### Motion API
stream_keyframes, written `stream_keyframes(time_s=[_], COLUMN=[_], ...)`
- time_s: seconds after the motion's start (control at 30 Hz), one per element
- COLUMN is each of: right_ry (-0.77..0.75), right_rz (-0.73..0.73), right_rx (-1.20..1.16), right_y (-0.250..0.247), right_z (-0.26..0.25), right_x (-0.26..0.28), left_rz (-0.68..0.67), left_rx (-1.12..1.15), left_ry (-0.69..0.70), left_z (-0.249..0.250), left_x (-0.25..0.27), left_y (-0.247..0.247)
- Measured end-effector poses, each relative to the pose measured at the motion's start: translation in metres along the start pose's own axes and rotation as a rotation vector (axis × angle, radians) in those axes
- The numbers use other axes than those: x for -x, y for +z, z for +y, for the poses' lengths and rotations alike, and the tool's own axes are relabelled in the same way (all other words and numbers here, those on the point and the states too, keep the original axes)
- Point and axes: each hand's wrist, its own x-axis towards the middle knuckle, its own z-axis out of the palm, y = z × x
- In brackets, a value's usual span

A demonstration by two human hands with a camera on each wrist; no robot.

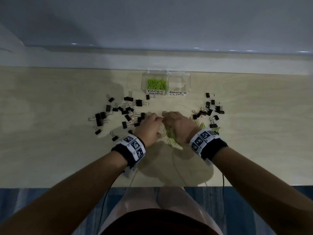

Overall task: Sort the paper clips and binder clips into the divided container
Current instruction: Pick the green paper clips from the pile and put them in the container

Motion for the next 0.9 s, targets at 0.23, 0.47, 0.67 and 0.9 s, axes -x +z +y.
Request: stream_keyframes(time_s=[0.23, 0.47, 0.67, 0.9], right_ry=[0.009, 0.069, 0.166, 0.424], right_rz=[-0.005, 0.106, 0.126, 0.319], right_rx=[0.052, -0.101, -0.239, -0.762], right_y=[0.012, 0.007, 0.004, -0.008], right_z=[0.018, 0.011, 0.015, 0.026], right_x=[0.021, 0.015, 0.009, 0.006], left_rz=[0.07, 0.171, 0.173, 0.181], left_rx=[-0.046, 0.16, 0.232, 0.348], left_ry=[-0.082, -0.145, -0.215, -0.187], left_z=[0.032, 0.035, 0.026, 0.014], left_x=[0.006, 0.001, -0.002, -0.005], left_y=[0.034, 0.035, 0.027, 0.027])
